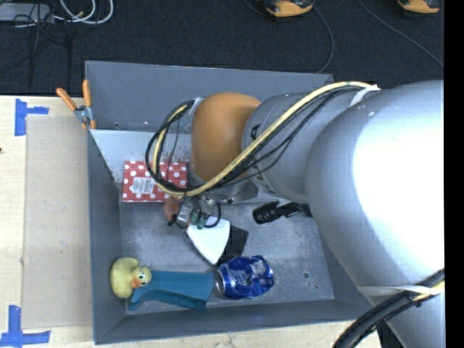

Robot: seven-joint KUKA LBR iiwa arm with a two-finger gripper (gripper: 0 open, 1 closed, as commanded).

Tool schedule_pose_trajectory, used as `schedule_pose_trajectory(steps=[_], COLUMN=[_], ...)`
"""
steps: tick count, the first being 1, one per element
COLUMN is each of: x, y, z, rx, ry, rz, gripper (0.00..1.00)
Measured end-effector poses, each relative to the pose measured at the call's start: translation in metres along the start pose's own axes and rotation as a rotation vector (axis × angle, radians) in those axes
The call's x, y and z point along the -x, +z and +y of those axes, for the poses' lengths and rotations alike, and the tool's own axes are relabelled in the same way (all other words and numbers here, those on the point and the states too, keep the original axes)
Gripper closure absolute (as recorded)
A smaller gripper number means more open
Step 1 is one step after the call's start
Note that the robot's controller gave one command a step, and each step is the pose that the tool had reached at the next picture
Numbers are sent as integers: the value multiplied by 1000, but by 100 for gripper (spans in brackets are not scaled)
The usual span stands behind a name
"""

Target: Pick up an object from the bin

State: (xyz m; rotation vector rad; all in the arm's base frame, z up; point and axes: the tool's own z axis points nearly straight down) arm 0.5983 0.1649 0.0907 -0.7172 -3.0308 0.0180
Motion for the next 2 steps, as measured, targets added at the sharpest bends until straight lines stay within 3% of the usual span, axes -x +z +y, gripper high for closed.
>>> schedule_pose_trajectory(steps=[2], x=[1], y=[-49], z=[1], rx=[5], ry=[-2], rz=[-7], gripper=[100])
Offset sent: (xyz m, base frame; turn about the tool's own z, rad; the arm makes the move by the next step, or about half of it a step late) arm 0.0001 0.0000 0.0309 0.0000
